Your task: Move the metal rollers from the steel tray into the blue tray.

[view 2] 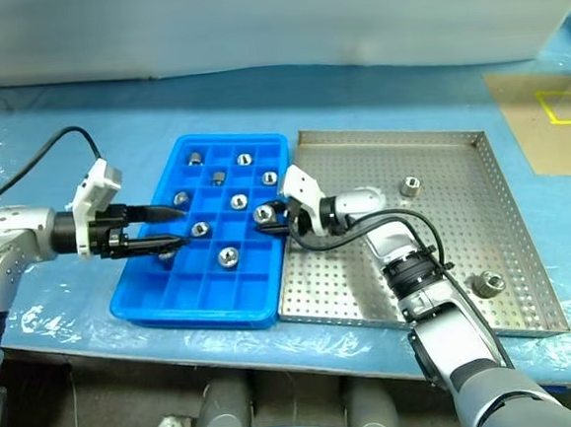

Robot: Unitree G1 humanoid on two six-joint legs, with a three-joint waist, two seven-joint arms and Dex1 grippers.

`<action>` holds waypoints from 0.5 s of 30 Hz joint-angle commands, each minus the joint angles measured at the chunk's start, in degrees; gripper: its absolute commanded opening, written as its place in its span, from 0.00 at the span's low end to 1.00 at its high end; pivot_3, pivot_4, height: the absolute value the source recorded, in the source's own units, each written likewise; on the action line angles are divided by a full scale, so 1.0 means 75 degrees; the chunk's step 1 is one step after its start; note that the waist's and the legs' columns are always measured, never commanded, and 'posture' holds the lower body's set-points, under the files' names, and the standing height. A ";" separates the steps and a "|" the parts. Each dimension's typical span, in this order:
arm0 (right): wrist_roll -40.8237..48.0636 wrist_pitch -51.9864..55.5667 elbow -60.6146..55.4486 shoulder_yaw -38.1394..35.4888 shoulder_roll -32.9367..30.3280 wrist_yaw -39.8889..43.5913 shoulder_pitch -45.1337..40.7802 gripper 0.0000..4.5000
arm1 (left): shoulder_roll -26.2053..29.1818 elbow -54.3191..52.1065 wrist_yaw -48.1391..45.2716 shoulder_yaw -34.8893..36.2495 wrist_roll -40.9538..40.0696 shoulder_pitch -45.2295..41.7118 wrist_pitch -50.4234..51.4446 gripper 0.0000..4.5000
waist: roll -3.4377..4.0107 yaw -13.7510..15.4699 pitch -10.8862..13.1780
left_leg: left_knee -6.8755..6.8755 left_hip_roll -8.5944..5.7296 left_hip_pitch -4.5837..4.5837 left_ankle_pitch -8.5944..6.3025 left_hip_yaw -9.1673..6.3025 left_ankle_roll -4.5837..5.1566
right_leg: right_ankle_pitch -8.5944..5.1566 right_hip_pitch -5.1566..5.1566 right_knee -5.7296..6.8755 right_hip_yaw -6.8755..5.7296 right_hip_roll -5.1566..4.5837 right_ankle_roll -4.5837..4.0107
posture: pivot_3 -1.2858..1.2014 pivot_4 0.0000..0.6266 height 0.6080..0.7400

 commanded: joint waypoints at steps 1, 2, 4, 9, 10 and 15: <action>-0.0040 -0.0254 -0.0133 0.0043 -0.0012 0.0109 -0.0063 0.45 | 0.0050 -0.0334 0.0025 -0.0028 -0.0151 -0.0076 -0.0069 0.81 | 0.0000 -0.0001 0.0000 | 0.0000 0.0000 0.0001 0.0002 0.0000 -0.0002 | 0.0000 0.0000 0.0003 0.0001 0.0000 0.0000 | 0.57 0.24 1.00; -0.0059 -0.0286 -0.0072 0.0052 -0.0028 0.0142 -0.0073 0.53 | 0.0036 -0.0363 0.0031 -0.0052 -0.0156 -0.0069 -0.0073 0.81 | 0.0000 -0.0001 0.0000 | 0.0000 0.0000 0.0002 0.0003 0.0000 -0.0004 | 0.0000 0.0000 0.0005 0.0001 0.0000 0.0000 | 0.57 0.24 1.00; -0.0217 -0.0407 0.0106 -0.0009 0.0009 -0.0151 -0.0121 0.64 | 0.0015 -0.0424 0.0059 -0.0102 -0.0172 -0.0056 -0.0070 0.81 | 0.0000 -0.0001 0.0000 | 0.0000 0.0000 0.0005 0.0004 0.0000 -0.0006 | 0.0000 0.0000 0.0008 0.0002 0.0001 0.0000 | 0.56 0.24 1.00; -0.0322 -0.0482 0.0206 -0.0137 0.0032 -0.0580 -0.0180 0.93 | 0.0005 -0.0406 0.0104 -0.0190 -0.0185 -0.0133 -0.0137 0.81 | 0.0000 -0.0021 0.0000 | 0.0001 0.0000 0.0009 0.0011 0.0000 -0.0018 | 0.0000 0.0001 0.0013 0.0004 0.0001 0.0000 | 0.56 0.24 1.00; -0.0244 -0.0446 0.0074 -0.0181 -0.0021 -0.0529 -0.0153 0.93 | -0.0009 -0.0342 0.0124 -0.0197 -0.0175 -0.0232 -0.0165 0.81 | -0.0001 -0.0020 0.0000 | 0.0001 0.0000 0.0009 0.0011 0.0000 -0.0018 | 0.0000 0.0002 0.0013 0.0005 0.0001 0.0000 | 0.56 0.24 1.00; -0.0005 -0.0156 -0.0464 -0.0497 -0.0388 -0.0540 -0.0073 0.93 | -0.0082 0.0241 0.0037 -0.0295 -0.0053 -0.1000 -0.0469 0.81 | -0.0001 0.0006 0.0000 | 0.0004 -0.0005 0.0005 0.0015 -0.0006 -0.0023 | 0.0000 0.0008 0.0013 0.0005 0.0002 0.0000 | 0.54 0.24 1.00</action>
